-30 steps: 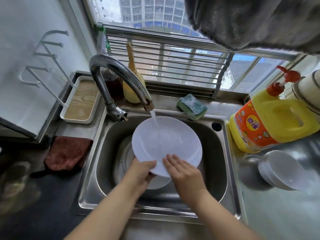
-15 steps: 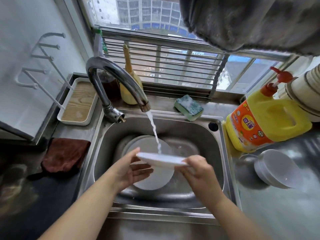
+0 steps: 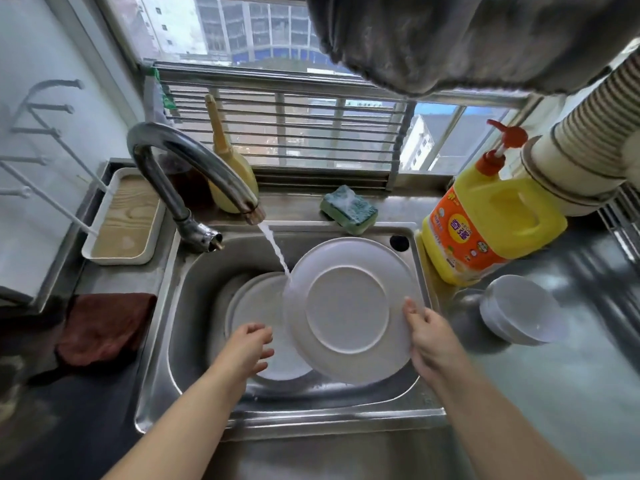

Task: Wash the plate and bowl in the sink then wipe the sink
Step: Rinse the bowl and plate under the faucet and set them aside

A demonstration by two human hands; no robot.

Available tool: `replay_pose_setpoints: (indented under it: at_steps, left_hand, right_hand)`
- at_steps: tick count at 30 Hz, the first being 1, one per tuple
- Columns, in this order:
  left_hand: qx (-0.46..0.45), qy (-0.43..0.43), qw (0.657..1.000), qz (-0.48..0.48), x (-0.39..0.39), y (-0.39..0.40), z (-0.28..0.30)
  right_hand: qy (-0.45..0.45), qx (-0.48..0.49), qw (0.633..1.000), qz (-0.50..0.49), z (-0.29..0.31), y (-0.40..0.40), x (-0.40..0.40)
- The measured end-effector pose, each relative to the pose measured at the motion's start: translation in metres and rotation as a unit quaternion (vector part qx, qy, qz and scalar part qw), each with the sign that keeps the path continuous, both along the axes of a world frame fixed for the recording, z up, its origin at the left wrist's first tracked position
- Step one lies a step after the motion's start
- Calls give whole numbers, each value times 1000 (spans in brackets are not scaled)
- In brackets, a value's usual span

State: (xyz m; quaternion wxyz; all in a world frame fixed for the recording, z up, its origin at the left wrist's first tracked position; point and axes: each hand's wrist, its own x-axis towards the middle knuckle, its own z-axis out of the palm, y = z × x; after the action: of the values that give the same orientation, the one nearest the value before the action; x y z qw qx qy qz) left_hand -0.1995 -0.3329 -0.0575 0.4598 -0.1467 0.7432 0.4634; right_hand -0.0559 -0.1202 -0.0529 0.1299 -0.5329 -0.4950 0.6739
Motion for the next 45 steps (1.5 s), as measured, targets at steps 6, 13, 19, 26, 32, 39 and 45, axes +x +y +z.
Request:
replay_pose_setpoints:
  at_steps: [6,13,19,26,32,39,45]
  left_hand:
    - [20,9,999,-33,15,20,-6]
    - [137,-98,985,27,21,62,23]
    - [168,-120,968,-142,14,84,51]
    - [229,-83,930,-275,48,128,69]
    - [238,-70,927,-280,101,199,65]
    - [210,13,942,-263,107,232,59]
    - [177,23,954,-243,95,247,45]
  right_hand:
    - [49,61,997,3,22,-6,25]
    - [61,382,906,173,83,-8,70]
    - [40,597,753,275,79,-17,113]
    - [-69,700,676,221,97,-6,182]
    - [-251,517,818,-11,95,14,223]
    - [-36,161,964,-207,69,47,198]
    - [-121,182,965,-145,55,70,181]
